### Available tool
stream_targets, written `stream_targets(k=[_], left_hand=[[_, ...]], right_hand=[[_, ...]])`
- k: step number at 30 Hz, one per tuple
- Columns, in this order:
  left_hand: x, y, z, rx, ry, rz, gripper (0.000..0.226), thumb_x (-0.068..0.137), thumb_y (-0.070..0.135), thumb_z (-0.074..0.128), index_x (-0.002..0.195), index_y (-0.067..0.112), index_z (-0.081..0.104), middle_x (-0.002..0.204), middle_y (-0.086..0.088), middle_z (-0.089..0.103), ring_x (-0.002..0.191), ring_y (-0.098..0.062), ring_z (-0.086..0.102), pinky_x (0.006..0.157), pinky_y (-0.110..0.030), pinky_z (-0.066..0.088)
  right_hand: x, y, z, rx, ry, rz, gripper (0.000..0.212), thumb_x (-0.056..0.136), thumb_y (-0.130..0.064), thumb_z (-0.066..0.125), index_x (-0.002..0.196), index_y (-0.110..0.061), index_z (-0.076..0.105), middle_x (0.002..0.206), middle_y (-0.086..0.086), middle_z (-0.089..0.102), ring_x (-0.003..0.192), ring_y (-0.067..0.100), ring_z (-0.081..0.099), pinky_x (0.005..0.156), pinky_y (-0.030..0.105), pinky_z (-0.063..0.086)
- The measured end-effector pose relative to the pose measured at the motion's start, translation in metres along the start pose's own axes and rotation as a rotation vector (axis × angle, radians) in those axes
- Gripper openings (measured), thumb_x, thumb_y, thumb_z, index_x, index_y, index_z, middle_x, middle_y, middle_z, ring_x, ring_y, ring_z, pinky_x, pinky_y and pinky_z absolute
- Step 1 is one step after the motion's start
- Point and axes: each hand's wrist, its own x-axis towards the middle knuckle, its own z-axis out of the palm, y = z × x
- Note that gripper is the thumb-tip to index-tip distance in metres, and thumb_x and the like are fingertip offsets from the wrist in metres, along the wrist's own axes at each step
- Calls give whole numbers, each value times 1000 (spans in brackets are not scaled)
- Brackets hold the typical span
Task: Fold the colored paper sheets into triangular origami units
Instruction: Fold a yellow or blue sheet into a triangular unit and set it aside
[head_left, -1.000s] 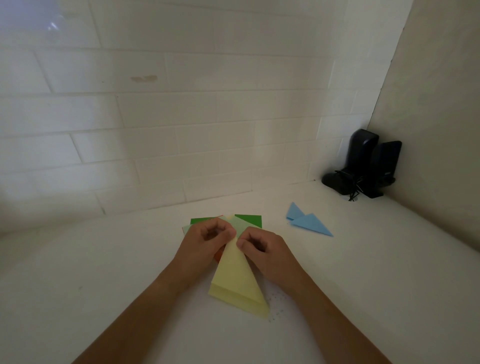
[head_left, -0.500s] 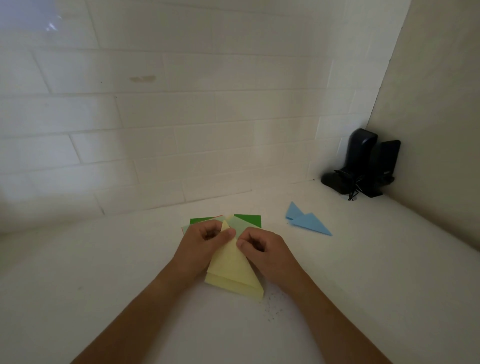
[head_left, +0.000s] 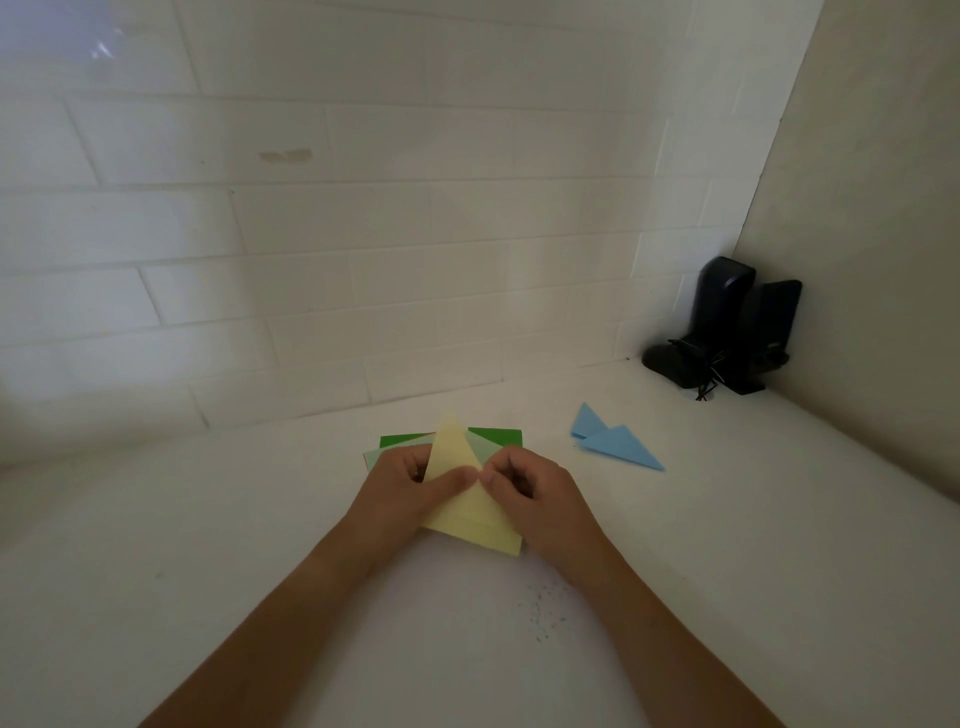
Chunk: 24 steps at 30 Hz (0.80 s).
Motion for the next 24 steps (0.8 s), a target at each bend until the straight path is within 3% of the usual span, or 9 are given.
stream_targets(k=[5, 8, 10, 13, 16, 19, 21, 24], left_hand=[[1, 0, 2, 31, 50, 26, 14, 93, 20, 75, 95, 7, 79, 91, -18, 77, 78, -24, 72, 71, -37, 54], [1, 2, 1, -1, 88, 43, 19, 94, 20, 74, 92, 1, 76, 81, -23, 74, 66, -32, 72, 59, -37, 57], [1, 3, -2, -31, 106, 44, 22, 95, 20, 73, 93, -2, 75, 79, -24, 74, 63, -41, 72, 58, -42, 59], [0, 4, -1, -52, 117, 28, 20, 95, 18, 73, 94, -2, 74, 81, -24, 75, 64, -41, 72, 58, -43, 59], [4, 0, -3, -55, 185, 20, 16, 95, 20, 73, 100, 5, 76, 90, -18, 77, 78, -31, 73, 69, -42, 57], [7, -2, -5, -73, 242, 5, 17, 92, 17, 76, 109, 14, 73, 100, -6, 78, 94, -27, 74, 72, -29, 58], [9, -3, -3, -6, 317, 41, 37, 87, 13, 81, 119, 20, 63, 111, 0, 71, 103, -20, 69, 76, -25, 58], [12, -6, -7, 173, 482, 198, 69, 80, 14, 87, 134, 32, 49, 129, 2, 50, 118, -11, 52, 98, -30, 46]], right_hand=[[-1, -1, -1, 1, -17, -12, 16, 100, -22, 64, 84, -21, 64, 62, -17, 49, 59, 2, 40, 56, 15, 33], [-1, 0, 0, 22, -12, 1, 16, 100, -22, 64, 84, -22, 64, 65, -16, 50, 60, 1, 41, 57, 15, 33], [-1, 0, 0, 18, -19, 7, 16, 100, -23, 64, 85, -24, 64, 68, -15, 53, 62, 1, 43, 58, 15, 34], [-1, 0, 0, 18, -23, 11, 16, 100, -23, 63, 84, -26, 64, 68, -15, 53, 62, 1, 43, 58, 15, 34], [0, 0, 0, 43, -20, 16, 14, 99, -25, 64, 86, -27, 65, 72, -9, 58, 63, 3, 46, 59, 16, 35], [-1, 1, 0, 65, -15, 38, 11, 97, -21, 65, 88, -26, 66, 74, -4, 64, 64, 6, 51, 60, 21, 40], [-1, 0, -1, 49, 2, 30, 13, 95, -14, 65, 87, -23, 67, 71, -8, 60, 63, 4, 48, 60, 16, 38], [-2, -2, -1, 43, 17, 24, 17, 92, -6, 62, 83, -19, 67, 63, -16, 51, 60, 2, 40, 56, 13, 33]])
